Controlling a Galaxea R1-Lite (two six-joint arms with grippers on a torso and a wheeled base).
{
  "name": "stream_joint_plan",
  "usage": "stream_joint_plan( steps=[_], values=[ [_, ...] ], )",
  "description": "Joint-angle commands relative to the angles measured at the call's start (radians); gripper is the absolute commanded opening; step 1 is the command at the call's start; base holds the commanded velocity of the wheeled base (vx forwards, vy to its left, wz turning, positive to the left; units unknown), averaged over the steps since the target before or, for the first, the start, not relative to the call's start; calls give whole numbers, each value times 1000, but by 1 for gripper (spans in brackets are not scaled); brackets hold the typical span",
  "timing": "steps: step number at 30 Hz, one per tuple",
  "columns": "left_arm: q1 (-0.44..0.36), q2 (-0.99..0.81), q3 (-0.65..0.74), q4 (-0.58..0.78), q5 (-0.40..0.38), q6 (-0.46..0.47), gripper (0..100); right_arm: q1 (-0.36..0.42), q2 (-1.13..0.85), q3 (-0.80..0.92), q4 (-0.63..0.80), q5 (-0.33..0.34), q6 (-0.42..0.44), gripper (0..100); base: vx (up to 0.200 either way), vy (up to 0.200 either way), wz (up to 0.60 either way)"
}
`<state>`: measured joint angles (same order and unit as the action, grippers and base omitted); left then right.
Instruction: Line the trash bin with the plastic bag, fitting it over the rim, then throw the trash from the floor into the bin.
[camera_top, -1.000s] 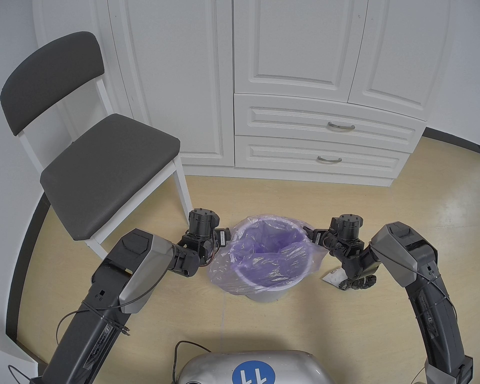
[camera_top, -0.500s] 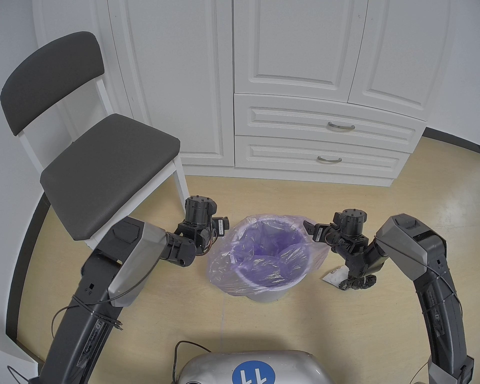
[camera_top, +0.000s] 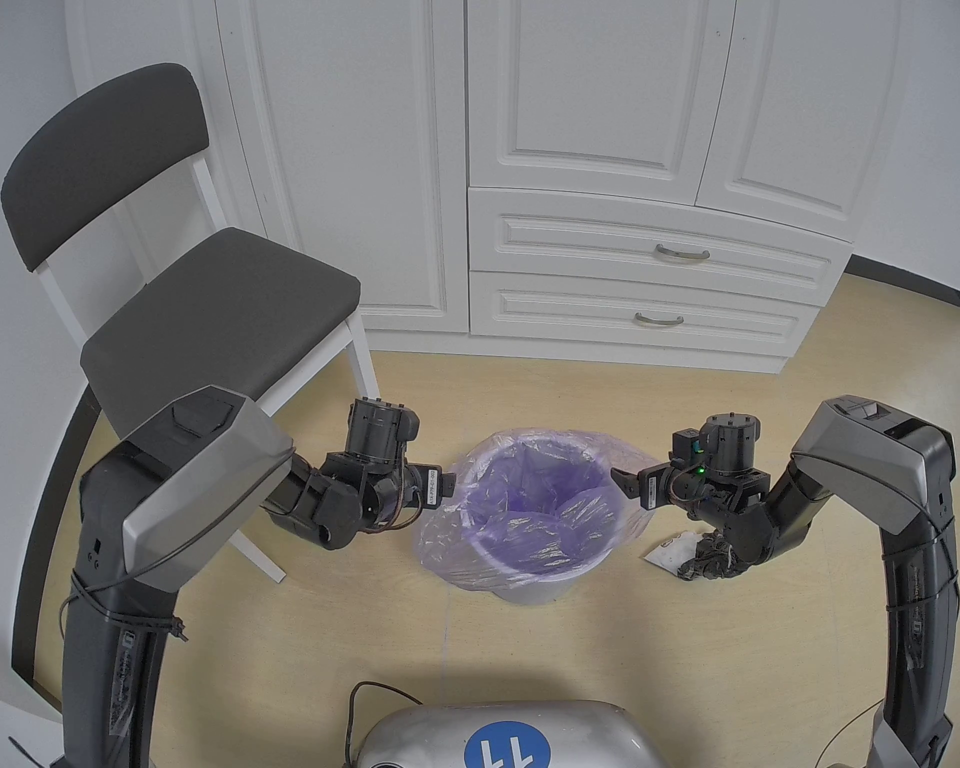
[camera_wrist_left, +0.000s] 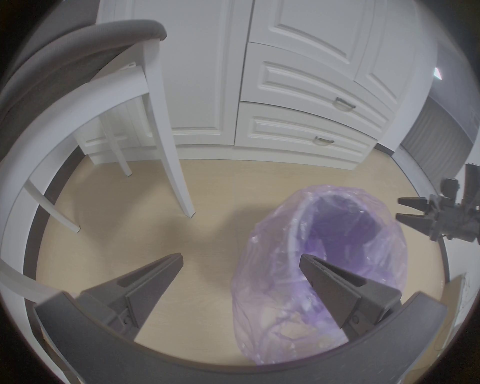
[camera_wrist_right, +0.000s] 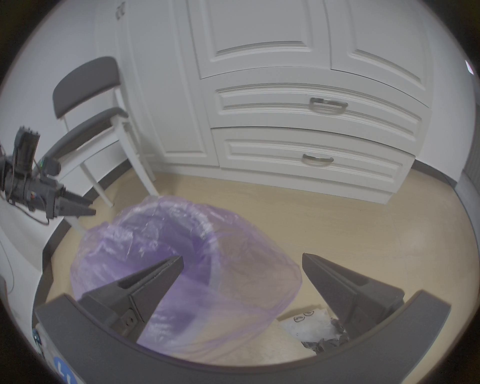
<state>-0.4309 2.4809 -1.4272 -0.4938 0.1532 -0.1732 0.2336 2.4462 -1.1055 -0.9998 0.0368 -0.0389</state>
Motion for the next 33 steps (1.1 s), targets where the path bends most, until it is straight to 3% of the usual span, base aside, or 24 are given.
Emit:
stream_joint_plan(
  steps=[1,15,28,33],
  values=[
    [-16,-85,142,-98,-34,24,100,13,10,47,17,18,-49,100,0,0,0],
    [-43,-66,208,-144,-40,73,100,9,19,168,41,57,-226,100,0,0,0],
    [-8,1,215,-143,-78,116,100,46,39,225,44,80,-265,100,0,0,0],
    [6,81,117,-135,-81,115,100,55,60,208,36,78,-263,100,0,0,0]
  ],
)
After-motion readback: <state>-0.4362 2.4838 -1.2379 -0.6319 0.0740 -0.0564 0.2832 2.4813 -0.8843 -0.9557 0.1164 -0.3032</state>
